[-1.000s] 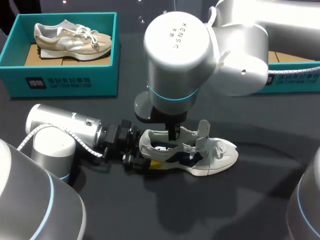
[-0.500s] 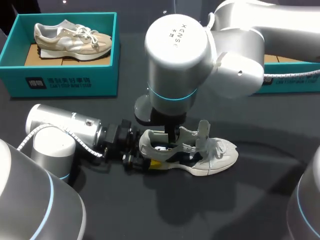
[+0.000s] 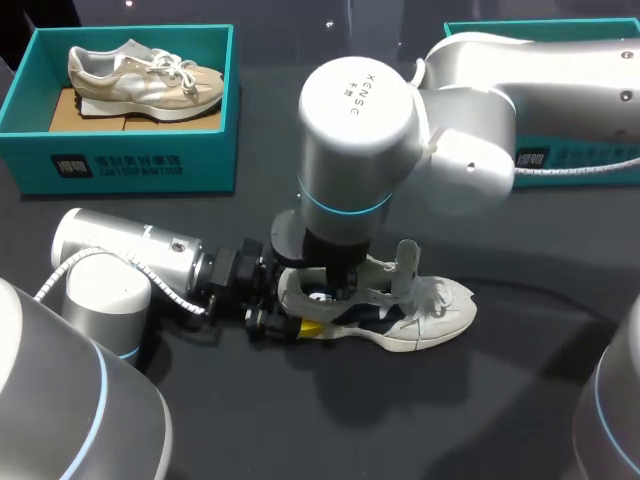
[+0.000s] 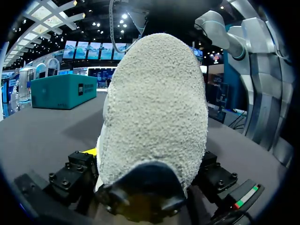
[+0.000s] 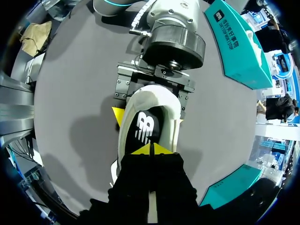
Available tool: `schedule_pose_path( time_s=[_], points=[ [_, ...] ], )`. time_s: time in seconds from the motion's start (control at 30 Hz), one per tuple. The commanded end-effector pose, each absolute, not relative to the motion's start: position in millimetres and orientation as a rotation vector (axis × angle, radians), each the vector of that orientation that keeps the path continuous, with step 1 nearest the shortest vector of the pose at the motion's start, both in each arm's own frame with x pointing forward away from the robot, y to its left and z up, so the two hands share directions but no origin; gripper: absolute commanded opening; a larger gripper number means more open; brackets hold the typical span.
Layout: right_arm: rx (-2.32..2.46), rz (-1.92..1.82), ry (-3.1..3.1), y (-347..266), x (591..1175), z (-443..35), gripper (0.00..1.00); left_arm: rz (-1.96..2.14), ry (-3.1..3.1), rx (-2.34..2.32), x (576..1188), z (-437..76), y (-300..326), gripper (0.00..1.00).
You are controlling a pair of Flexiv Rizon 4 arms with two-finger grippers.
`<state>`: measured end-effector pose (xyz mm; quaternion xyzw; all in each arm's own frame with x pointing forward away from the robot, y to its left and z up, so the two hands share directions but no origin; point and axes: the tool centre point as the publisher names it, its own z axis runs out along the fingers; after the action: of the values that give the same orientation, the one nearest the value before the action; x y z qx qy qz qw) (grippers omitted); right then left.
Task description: Take the shoe out of the shoebox, open the shoe tongue, remove and reinsert the insole, then place the shoe into the shoebox
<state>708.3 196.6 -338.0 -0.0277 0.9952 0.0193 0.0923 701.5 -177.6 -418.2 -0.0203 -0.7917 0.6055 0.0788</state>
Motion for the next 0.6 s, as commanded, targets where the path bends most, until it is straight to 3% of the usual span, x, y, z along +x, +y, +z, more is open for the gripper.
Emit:
schedule_pose_path(
  time_s=[0.03,0.6],
  points=[
    [-0.08,0.086,2.961,195.4,711.0,-355.0,0.0,1.81,-2.371,-0.061,701.5,-419.2,-179.3,0.0],
    [0.044,0.086,2.963,169.9,709.7,-376.5,0.0,1.81,-2.371,-0.061,701.5,-419.2,-179.3,0.0]
  ],
)
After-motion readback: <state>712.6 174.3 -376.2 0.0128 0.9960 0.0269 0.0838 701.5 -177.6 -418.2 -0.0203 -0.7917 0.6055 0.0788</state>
